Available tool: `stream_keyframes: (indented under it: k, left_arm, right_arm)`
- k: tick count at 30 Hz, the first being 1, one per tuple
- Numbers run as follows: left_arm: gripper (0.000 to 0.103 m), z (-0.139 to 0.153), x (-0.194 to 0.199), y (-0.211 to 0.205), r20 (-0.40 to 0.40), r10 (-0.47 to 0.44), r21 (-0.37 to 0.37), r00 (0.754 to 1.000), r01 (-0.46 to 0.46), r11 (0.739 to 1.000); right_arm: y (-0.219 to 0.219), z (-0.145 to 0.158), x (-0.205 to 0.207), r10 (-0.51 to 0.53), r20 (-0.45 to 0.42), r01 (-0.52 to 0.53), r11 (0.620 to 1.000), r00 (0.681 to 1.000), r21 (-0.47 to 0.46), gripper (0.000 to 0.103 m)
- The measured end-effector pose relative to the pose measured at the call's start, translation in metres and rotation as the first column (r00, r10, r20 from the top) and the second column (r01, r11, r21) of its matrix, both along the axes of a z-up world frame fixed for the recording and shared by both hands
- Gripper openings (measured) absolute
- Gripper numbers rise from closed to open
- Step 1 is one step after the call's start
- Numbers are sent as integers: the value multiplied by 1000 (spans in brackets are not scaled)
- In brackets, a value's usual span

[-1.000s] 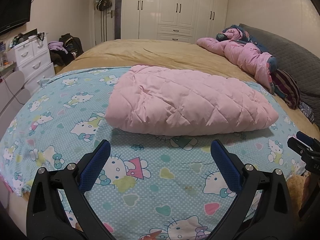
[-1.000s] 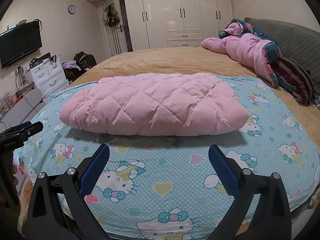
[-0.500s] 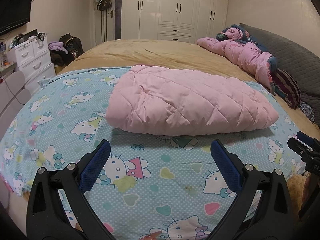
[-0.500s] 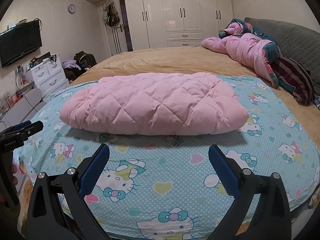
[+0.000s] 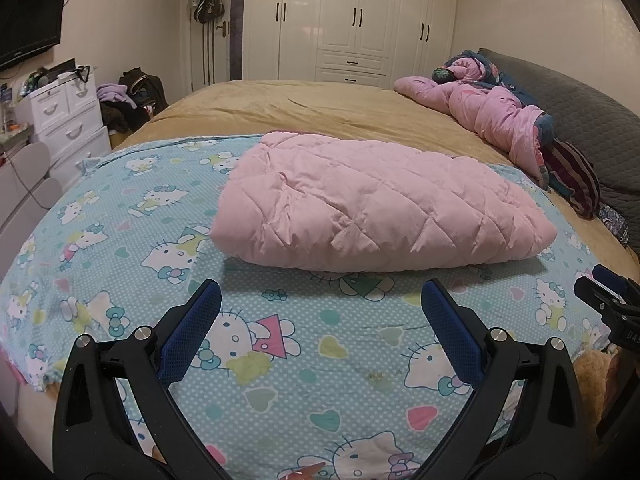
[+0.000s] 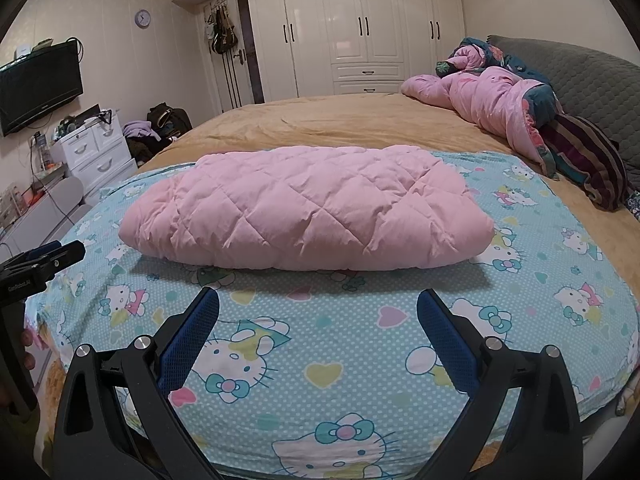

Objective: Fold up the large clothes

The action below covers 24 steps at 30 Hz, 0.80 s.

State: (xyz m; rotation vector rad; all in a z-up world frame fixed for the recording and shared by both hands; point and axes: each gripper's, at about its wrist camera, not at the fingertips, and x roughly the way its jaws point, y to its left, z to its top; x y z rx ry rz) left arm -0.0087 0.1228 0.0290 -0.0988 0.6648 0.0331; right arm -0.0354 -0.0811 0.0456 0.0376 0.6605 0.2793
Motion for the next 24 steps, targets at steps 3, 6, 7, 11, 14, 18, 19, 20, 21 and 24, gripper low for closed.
stream_keyframes:
  k: [3,6,7,11,14,18,19,20,21,24]
  left_arm:
    - [94,0,1,1,-5,2,-2,1000,-2,1000]
    - [94,-1,1,0,-9,11,5,1000,-11,1000]
    - [94,-2,1,-1,-10,13,7,1000,-13,1000]
    - [94,-4,1,-1,-12,19,10,1000,-19,1000]
    - [94,-6,1,1,-16,28,10,999,-28,1000]
    - [94,-10,2,6,-24,29,-3,999,-29,1000]
    - [94,-11,2,8,-25,30,-3,999,-30,1000]
    - [94,-12,2,9,-24,34,-4,999,-34,999]
    - [94,-13,2,13,-21,41,-6,999,-41,999]
    - [94,-18,9,34,-29,84,-28,996,-85,996]
  right_arm:
    - [0,0,0,1,1,-1,1000,1000,-1,99]
    - [-1,0,0,0,1,0,1000,1000,0,99]
    - [-1,0,0,-1,1,1,1000,1000,1,99]
    - [-1,0,0,-1,1,1,1000,1000,-1,99]
    - [-1,0,0,-8,4,8,1000,1000,-3,99]
    - [-4,-1,0,-28,3,28,1000,1000,-2,99]
    - [-7,-2,0,-39,2,39,999,999,0,99]
    - [-9,-3,0,-53,0,53,999,999,2,99]
    - [-14,-4,-1,-70,-2,70,998,998,5,99]
    - [-49,-7,-5,-191,-8,191,980,981,46,99]
